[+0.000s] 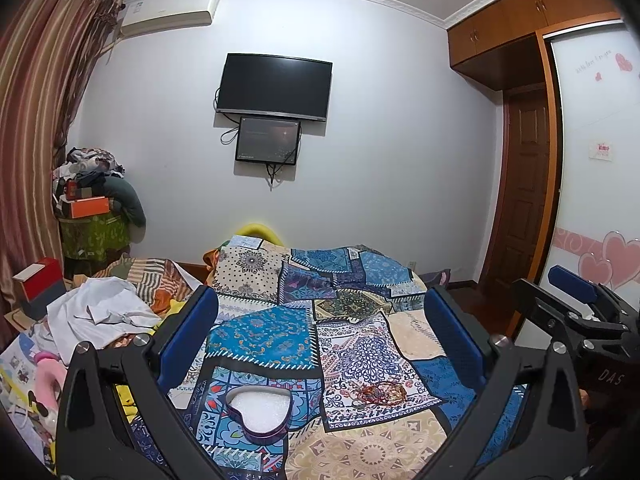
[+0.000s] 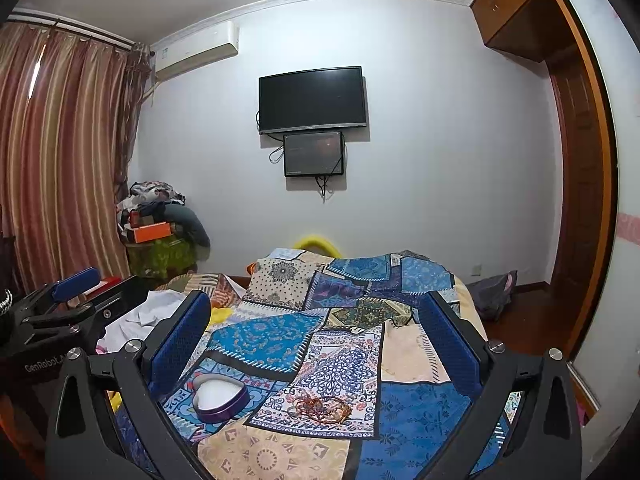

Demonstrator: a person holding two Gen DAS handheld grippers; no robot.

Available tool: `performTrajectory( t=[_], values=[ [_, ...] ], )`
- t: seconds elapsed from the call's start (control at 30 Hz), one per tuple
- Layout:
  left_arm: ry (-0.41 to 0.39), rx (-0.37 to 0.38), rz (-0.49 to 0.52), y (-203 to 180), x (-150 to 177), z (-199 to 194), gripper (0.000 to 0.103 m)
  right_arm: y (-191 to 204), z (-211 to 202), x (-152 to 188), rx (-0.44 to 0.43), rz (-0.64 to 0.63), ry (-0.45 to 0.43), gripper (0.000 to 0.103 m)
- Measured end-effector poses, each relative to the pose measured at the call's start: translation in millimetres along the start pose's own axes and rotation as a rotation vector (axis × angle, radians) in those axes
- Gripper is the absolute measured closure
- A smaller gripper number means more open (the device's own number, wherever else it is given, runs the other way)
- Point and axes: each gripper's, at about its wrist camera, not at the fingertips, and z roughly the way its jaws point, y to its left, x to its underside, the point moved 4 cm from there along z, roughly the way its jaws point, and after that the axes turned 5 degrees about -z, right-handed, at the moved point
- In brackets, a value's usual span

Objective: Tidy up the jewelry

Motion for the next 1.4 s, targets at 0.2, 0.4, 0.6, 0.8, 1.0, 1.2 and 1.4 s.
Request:
performTrajectory(
  t=[0.2,0.4,0.6,0.8,1.0,1.2,1.4],
  values=[
    [-0.004,0.002,0.008,-2.9,0.1,-1.3,0.0,-1.4,0.3,-1.5,0.0,0.002,0.002,0.0],
    [-0.003,0.001,0.01,-3.2,0.7,-2.2,0.0,-2.1,1.4,-0.6,-0.001,0.004,0.002,0.0],
    [-0.003,0.0,0.009,-3.3,1.1,-2.0,0.0,-2.1,1.4,-0.8,-0.001,0.004,0.004,0.0],
    [-0.004,-0.001,0.009,-3.2,1.6,-2.4,0.0,-2.4,2.2,0.4,-0.001,0.005,0.005,0.0],
    [-0.002,-0.004,0.005,-1.5,1.4,-2.9,0.0,-1.9,5.0,2.8,-0.005,0.001,0.016,0.0],
    [0.009,-0.017,0.002,-0.1,3.0,5.0,0.0,-6.0,11.3,5.6,-0.006,0.01,0.034,0.0],
    [0.038,-0.03,-0.009,3.1,6.4,20.6,0.0,-13.8,23.2,13.2,-0.007,0.025,0.068,0.0]
  ],
)
